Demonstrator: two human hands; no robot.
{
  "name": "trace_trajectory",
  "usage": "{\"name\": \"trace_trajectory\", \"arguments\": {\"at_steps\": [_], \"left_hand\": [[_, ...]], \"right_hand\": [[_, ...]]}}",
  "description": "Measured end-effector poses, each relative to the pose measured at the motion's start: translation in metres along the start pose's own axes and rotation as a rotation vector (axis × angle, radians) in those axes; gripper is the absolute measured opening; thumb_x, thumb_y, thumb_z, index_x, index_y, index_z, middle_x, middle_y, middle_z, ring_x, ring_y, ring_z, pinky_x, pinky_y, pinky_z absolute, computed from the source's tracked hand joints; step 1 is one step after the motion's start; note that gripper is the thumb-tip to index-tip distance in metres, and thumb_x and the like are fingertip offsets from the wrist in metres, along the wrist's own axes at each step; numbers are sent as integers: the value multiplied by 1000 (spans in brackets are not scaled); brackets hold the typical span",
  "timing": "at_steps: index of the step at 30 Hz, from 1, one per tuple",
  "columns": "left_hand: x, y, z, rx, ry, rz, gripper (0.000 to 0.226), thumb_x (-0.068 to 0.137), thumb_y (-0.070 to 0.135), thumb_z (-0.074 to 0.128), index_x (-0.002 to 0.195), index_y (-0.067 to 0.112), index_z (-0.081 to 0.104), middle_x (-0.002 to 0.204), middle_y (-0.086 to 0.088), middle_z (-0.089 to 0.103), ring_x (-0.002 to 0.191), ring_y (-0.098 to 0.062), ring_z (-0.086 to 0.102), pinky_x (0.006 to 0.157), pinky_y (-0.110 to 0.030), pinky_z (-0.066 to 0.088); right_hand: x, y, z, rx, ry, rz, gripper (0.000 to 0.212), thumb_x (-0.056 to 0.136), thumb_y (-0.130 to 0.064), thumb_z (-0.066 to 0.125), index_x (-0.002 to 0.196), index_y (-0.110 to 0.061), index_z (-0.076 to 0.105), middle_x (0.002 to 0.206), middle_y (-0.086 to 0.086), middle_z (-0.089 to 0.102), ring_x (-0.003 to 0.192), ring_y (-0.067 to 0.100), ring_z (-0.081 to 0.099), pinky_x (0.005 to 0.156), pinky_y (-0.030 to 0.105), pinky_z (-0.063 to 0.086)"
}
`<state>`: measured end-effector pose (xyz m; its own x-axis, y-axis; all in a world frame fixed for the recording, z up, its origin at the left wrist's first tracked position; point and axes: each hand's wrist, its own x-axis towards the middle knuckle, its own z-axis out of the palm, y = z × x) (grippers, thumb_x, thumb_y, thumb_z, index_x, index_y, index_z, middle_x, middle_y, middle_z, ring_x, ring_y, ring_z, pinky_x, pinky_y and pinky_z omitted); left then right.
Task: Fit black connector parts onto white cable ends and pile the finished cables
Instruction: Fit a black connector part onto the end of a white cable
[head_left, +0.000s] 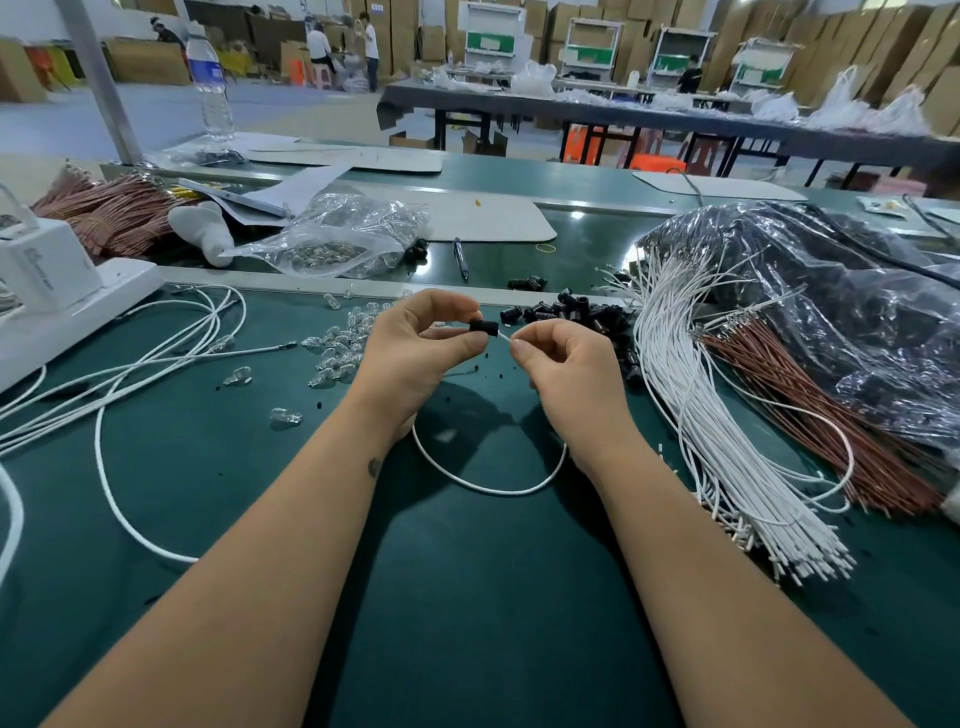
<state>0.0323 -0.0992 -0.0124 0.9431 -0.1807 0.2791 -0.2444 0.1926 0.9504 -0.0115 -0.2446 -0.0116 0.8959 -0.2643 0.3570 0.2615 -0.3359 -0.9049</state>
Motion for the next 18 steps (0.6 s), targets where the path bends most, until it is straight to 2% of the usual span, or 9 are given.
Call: {"name": "trace_trajectory", "arguments": {"at_steps": [4, 9, 12, 15, 18], "left_hand": [[-1, 2, 3, -60, -28, -82, 19, 80, -3, 71, 95, 10, 68, 78, -2, 71, 70, -13, 68, 69, -21, 56], [-1, 1, 5, -31, -53, -99, 9, 81, 5, 72, 90, 7, 69, 68, 0, 70, 63, -10, 66, 64, -21, 56], [1, -1, 3, -27, -32, -96, 15, 78, 1, 75, 89, 9, 68, 71, 2, 71, 67, -11, 67, 68, -22, 57], [2, -3, 1, 1, -37, -68, 23, 75, -6, 75, 87, 13, 69, 77, 2, 73, 72, -11, 68, 74, -24, 58], [2, -3, 0, -3, -50, -38, 32, 72, -12, 74, 87, 16, 68, 80, 3, 74, 76, -10, 70, 72, -21, 55]], "right_hand": [[0, 0, -2, 0, 6, -12, 17, 89, -9, 66, 78, -23, 67, 70, -11, 63, 58, -6, 52, 59, 9, 42], [-1, -2, -2, -34, 6, -63, 18, 89, -6, 65, 81, -22, 67, 75, -10, 65, 65, -5, 56, 64, 9, 44], [0, -1, -3, -1, 7, -48, 28, 90, -1, 60, 79, -27, 67, 75, -10, 65, 65, -4, 56, 66, 12, 48], [-1, 0, -2, -5, 13, -45, 28, 90, 0, 59, 86, -28, 62, 80, -4, 65, 73, 7, 61, 72, 22, 53], [-1, 1, -1, 3, 45, -45, 31, 88, 1, 61, 88, -29, 53, 76, 1, 62, 71, 11, 60, 71, 27, 52]]}}
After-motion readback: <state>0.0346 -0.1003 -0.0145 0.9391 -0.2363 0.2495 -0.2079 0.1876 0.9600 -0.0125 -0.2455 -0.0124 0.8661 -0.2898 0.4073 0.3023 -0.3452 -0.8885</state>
